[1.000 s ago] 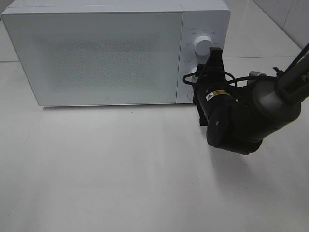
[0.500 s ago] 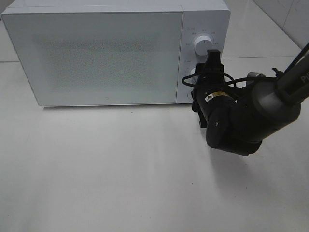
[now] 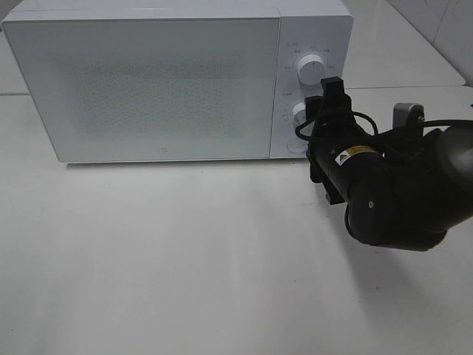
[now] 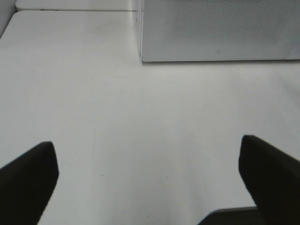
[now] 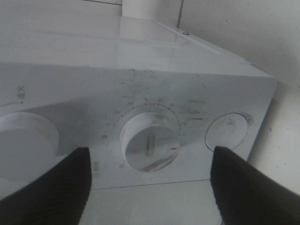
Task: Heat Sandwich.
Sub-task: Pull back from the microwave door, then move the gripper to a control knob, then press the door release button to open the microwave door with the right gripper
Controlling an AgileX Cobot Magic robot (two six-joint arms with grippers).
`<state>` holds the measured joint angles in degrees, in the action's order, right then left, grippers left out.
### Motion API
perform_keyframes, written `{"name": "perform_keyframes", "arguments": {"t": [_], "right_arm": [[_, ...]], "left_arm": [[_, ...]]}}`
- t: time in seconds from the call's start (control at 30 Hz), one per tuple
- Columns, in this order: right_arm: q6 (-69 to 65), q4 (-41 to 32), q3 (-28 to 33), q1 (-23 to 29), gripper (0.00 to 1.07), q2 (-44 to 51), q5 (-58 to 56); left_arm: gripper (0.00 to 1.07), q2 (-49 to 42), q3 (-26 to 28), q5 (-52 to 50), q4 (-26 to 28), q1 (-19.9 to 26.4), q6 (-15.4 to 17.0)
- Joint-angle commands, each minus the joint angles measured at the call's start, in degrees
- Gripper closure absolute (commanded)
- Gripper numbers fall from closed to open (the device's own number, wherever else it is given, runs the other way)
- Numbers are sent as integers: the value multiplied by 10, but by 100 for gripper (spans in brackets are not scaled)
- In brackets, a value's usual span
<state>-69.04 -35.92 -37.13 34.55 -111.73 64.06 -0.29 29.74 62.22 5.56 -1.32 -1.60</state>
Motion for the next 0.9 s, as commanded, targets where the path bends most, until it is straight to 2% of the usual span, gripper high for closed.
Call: {"name": "perform_keyframes", "arguments": {"t": [0.03,0.2,0.23,0.47,0.5,0.53,0.67,0.8,0.83,0.9], "right_arm": [[46,26,24,-2,38,36,-25],[156,50,50,-3,38,90,-96],[215,61,55,-3,38,111,-129],[431,74,54,-4,38,180,-290],[431,74,54,-4,38,180,-290],[489,73,54,-9,38,195,-333],[563,71,46,-30,38,217,-412],[685,75,15,-73,38,238,-552],[685,75,15,-73,38,238,-552],[746,75,-8,-98,38,245,-644]], "left_arm": [[9,-13,-2,-7,5,2,2],[9,-13,-2,-7,5,2,2],[9,-13,-2,-7,5,2,2],[9,-13,-2,-7,5,2,2],[9,-13,-2,-7,5,2,2],[9,-13,-2,-7,5,2,2],[9,-13,-2,-7,5,2,2],[9,-13,-2,-7,5,2,2],[9,-13,-2,-7,5,2,2],[9,-12,-2,-7,5,2,2]]}}
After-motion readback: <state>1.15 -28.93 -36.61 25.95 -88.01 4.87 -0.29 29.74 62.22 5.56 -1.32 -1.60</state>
